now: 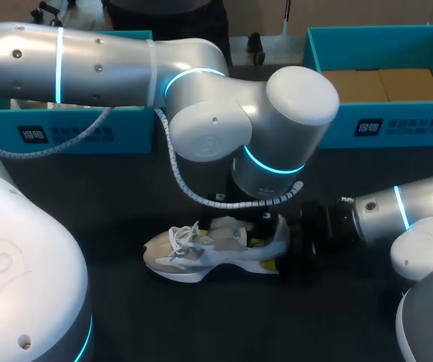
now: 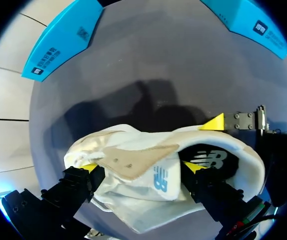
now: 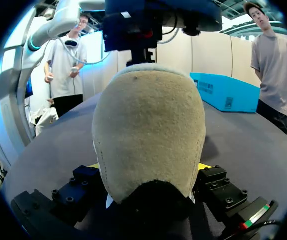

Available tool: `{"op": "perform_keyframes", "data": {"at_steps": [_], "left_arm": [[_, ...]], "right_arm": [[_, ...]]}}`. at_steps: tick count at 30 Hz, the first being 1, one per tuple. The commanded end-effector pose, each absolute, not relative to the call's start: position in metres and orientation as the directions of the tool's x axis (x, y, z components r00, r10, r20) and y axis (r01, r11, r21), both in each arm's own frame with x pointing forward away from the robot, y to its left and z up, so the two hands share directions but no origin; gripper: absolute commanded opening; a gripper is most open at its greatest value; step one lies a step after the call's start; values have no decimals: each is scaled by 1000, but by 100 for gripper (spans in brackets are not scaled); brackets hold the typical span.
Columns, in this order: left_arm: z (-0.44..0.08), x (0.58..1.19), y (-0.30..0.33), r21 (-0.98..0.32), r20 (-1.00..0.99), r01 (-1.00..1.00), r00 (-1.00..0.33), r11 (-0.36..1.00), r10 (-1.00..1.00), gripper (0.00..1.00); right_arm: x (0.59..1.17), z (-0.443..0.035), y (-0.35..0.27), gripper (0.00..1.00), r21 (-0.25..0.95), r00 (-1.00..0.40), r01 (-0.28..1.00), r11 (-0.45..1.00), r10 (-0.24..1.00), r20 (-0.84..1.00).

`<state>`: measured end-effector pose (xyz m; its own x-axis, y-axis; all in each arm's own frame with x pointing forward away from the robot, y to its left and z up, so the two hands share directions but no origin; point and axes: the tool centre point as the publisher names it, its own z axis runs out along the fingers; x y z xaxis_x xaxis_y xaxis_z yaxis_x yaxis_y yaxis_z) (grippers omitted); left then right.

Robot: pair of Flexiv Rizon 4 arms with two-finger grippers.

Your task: Take the shoe out of the shoebox, open the shoe tongue, remove and reinsert the insole, then place the shoe into the shoebox

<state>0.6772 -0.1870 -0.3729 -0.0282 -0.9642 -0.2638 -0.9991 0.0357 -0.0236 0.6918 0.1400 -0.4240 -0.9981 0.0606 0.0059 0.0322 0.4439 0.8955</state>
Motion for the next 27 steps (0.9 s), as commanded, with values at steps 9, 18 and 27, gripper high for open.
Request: {"op": "perform_keyframes", "data": {"at_steps": [9,18,27], "left_arm": [[-364,667,-166,-76,-286,-997,38,-17,-957,100],[-344,666,-151,-77,-264,-996,55,-36,-963,68],[-336,667,-149,-53,-236,-998,40,-28,-971,19]], "right_arm": [[692,-427,143,0,895,-998,31,445,63,4],[692,-427,143,0,895,-998,31,445,63,4],[692,-427,143,0,895,-998,31,445,63,4]]}}
